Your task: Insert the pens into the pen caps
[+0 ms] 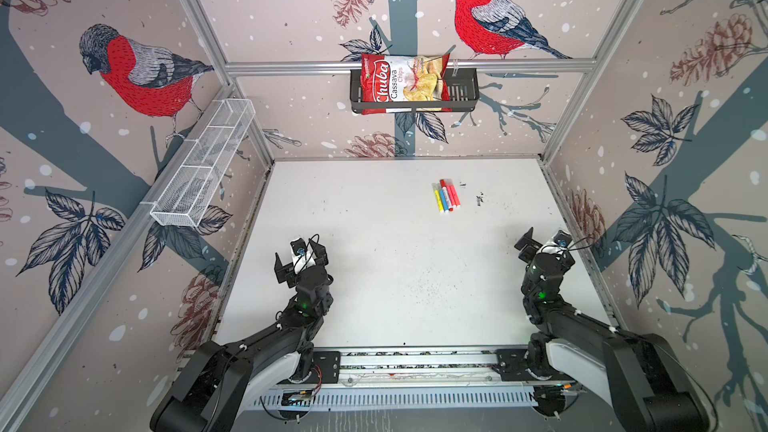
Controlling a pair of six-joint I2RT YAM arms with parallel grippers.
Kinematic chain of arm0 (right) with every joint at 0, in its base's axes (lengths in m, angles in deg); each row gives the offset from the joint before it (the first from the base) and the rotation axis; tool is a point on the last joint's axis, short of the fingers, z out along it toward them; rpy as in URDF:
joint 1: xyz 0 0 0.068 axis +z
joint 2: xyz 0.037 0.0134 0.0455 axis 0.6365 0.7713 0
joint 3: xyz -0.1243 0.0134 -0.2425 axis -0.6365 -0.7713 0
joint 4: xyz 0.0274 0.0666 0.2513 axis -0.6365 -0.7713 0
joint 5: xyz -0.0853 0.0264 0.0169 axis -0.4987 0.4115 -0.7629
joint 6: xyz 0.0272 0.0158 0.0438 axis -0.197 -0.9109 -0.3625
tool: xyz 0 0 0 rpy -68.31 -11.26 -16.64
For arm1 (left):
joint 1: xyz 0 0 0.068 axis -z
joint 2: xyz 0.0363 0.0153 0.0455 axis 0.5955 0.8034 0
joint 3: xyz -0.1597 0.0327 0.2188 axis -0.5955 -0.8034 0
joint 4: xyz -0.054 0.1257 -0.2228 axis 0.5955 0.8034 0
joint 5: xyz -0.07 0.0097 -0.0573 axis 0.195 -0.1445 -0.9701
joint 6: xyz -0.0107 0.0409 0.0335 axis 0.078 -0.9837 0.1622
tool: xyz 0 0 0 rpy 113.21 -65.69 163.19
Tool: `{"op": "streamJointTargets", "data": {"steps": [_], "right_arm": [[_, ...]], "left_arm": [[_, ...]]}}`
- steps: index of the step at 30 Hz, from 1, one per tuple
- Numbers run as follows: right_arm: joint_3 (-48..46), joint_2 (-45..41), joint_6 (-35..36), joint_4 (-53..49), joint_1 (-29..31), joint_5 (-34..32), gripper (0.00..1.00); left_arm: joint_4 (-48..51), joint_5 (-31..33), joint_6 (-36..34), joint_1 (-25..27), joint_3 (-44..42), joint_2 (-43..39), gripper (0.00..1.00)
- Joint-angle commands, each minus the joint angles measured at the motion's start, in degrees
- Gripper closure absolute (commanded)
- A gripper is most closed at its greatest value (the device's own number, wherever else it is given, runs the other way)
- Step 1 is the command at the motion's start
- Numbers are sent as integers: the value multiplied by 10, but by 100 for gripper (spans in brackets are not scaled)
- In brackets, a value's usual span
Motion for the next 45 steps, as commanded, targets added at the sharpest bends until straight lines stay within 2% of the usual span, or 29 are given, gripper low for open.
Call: {"op": "streamJointTargets", "data": {"steps": [1, 16, 20, 21, 22, 24, 25, 26, 28, 29, 31, 34, 38, 40, 42, 45], "right_arm": [[13, 16, 5, 26, -5, 9, 1], [11, 86, 13, 148, -29, 21, 0], [15, 89, 10, 144, -29, 19, 1], [0, 88, 4, 171, -31, 20, 1], [-27, 100, -2, 239, -41, 34, 0], [-66, 198, -17, 419, -71, 42, 1], [-69, 209, -8, 443, -69, 44, 1], [-63, 192, -4, 405, -60, 40, 1], [-32, 136, -24, 262, -58, 46, 1], [-28, 135, -28, 257, -62, 43, 1], [-44, 162, -13, 326, -60, 45, 1], [-27, 152, 1, 279, -49, 64, 1], [6, 190, 46, 264, -32, 105, 1], [14, 235, 57, 294, -27, 105, 1], [4, 283, 85, 390, -14, 88, 0], [21, 247, 78, 299, -3, 82, 0]], "left_arm": [[-31, -4, 6, -5, 11, 13, 4], [-147, 4, -19, -19, 9, 81, 4], [-203, 3, -32, -24, -1, 99, 4], [-210, 2, -34, -26, -3, 101, 4], [-214, -1, -35, -27, -4, 101, 4], [-214, -7, -34, -30, -5, 100, 4], [-216, -9, -33, -31, -5, 101, 4], [-220, -12, -32, -34, -6, 103, 4], [-224, -14, -29, -39, -5, 107, 4], [-228, -16, -27, -42, -6, 108, 4], [-232, -20, -27, -44, -6, 111, 4], [-241, -30, -29, -47, -6, 118, 4], [-269, -33, -37, -49, 1, 146, 4], [-292, -37, -44, -49, 3, 162, 4], [-315, -41, -46, -49, 4, 178, 4], [-341, -47, -50, -49, 12, 206, 4]]}}
